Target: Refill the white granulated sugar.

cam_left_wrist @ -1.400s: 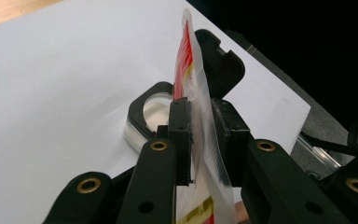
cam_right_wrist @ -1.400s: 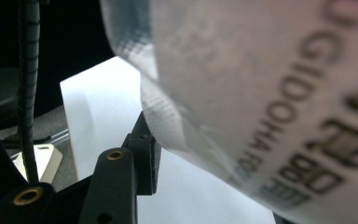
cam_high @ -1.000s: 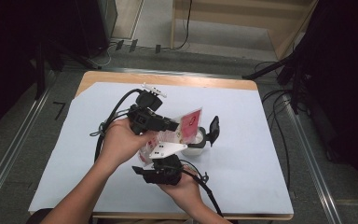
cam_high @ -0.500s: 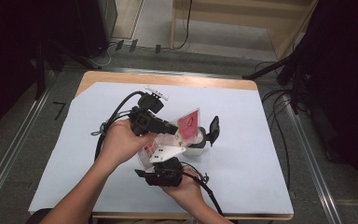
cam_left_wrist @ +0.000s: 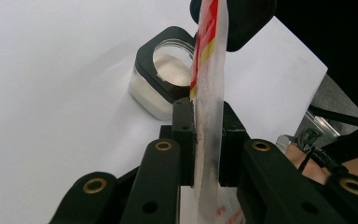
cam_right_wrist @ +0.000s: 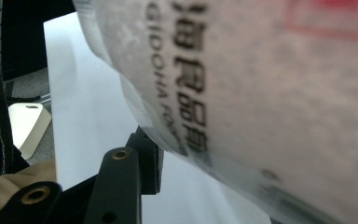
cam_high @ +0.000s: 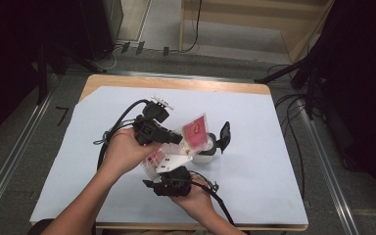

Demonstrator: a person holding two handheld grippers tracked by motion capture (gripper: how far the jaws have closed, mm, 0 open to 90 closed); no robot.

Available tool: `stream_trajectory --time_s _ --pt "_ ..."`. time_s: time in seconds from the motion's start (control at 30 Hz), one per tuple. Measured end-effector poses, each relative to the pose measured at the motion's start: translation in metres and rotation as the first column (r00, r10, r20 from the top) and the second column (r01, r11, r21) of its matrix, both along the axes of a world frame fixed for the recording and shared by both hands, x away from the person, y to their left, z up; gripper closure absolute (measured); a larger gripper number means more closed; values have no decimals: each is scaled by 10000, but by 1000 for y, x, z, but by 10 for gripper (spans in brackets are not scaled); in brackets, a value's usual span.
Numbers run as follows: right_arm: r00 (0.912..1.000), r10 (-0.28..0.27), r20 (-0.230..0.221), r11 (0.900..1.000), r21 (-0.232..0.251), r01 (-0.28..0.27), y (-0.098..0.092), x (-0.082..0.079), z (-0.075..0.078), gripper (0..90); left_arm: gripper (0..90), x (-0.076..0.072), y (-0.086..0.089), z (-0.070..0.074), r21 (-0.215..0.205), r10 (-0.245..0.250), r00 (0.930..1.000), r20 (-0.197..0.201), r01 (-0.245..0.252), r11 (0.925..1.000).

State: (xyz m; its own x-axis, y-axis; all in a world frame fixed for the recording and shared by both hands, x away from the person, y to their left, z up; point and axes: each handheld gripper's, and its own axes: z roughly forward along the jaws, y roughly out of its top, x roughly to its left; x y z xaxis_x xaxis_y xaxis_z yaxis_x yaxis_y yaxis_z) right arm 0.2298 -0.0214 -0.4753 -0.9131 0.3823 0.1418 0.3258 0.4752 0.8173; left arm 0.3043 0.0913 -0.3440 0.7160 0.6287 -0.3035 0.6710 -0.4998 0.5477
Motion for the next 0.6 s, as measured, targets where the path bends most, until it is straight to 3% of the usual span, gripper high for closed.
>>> stream_trajectory --time_s 0.07,0.17,0.27,0.4,0.6 --pt "10000 17 1 10000 -5 -17 0 0 0 600 840 0 0 0 -23 10 10000 -5 -10 10000" --pt "10000 -51 60 10000 -77 51 0 1 -1 597 863 -3 1 1 -30 -188 9996 219 188 9998" --pt "9999 -144 -84 9999 58 144 -3 4 -1 599 879 -4 2 4 60 -64 9989 472 61 10000" --pt "9993 -374 -19 9993 69 374 -8 7 1 596 878 -4 5 6 -259 -37 9983 580 52 9997" --pt "9990 -426 93 9990 135 425 -10 8 3 595 877 -6 8 10 -392 -94 9975 702 122 9992"
